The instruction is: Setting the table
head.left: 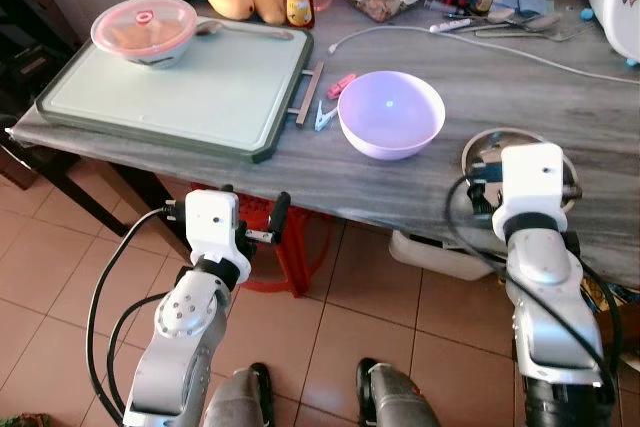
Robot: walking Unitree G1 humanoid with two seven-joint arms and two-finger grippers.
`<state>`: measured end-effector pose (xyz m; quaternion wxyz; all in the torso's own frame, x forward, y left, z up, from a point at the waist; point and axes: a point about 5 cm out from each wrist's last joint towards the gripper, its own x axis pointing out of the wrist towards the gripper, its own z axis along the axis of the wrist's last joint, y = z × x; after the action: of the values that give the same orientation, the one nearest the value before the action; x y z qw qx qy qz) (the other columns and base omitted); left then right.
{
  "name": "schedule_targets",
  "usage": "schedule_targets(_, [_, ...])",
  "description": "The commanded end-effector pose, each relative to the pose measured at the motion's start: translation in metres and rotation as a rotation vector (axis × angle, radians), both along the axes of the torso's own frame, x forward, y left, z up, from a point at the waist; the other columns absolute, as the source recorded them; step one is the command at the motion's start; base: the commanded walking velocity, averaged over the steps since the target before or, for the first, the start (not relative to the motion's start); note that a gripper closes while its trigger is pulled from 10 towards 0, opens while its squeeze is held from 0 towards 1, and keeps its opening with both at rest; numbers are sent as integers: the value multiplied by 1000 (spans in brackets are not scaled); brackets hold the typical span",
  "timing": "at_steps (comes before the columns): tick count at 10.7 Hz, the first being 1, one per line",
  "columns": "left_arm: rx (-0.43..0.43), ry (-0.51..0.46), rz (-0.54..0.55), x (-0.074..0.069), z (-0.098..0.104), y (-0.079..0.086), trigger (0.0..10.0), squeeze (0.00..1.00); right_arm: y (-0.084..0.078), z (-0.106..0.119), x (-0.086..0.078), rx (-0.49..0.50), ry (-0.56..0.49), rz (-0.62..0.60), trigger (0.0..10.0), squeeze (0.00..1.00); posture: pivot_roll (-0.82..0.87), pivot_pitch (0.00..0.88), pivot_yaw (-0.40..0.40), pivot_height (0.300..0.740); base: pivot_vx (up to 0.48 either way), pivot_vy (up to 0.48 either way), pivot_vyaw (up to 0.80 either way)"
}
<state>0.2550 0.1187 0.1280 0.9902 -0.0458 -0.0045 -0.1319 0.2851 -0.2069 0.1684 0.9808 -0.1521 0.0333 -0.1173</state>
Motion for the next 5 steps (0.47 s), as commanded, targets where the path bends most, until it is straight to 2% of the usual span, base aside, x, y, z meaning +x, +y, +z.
schedule_targets(1, [9, 0, -13, -3, 1, 0, 10000, 0, -3, -5, 1, 43, 32, -13, 10000, 0, -45, 205, 51, 740, 0, 0, 0])
schedule_targets(5, [11, -5, -15, -2, 2, 1, 10000, 0, 1, -12, 11, 200, 124, 8, 10000, 0, -39, 193, 45, 740, 0, 0, 0])
